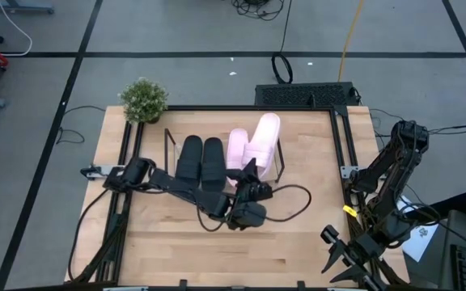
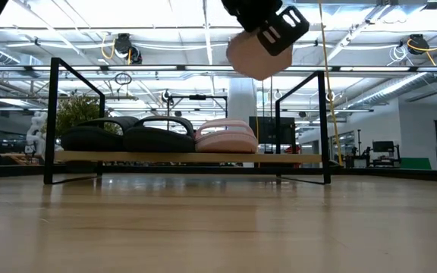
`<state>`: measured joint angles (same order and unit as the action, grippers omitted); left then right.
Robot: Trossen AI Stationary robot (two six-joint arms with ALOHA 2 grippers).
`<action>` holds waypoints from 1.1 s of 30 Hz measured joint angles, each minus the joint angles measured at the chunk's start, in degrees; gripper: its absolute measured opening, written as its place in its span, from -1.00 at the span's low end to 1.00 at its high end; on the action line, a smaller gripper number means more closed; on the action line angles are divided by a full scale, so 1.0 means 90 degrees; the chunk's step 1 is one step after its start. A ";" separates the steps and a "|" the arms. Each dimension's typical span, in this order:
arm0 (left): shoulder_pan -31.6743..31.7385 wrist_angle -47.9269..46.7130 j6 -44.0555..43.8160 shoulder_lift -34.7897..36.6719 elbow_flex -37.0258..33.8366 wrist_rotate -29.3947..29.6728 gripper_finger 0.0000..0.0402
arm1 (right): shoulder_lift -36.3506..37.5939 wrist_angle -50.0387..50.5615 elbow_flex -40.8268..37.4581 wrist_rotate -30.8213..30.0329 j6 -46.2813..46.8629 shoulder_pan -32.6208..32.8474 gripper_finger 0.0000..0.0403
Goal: Pick and place slides into the shelf
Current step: Put the pink pair of slide on the shelf
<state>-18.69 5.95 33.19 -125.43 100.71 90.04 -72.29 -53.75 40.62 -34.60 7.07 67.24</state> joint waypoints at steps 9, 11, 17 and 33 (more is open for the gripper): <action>-0.0854 0.0021 0.0417 0.0000 0.0000 -0.0013 -1.00 | 0.0000 0.0529 0.0002 -0.1935 -0.0210 -0.0002 -0.47; -0.0978 0.0019 0.0516 0.0000 0.0000 -0.0012 -1.00 | 0.0002 0.0526 0.0000 -0.2432 -0.0435 -0.0001 -0.47; -0.1392 -0.0214 0.0915 0.0000 0.0000 -0.0011 -1.00 | 0.0162 0.0608 0.0000 -0.3842 -0.1009 -0.0045 -0.47; -0.2235 -0.0839 0.1451 0.0002 0.0000 -0.0008 -1.00 | 0.2473 0.1563 -0.1583 -0.2962 0.1071 -0.0825 -0.33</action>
<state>-38.81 -1.61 46.24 -125.40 100.71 89.97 -50.03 -39.68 26.38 -61.26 16.71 59.82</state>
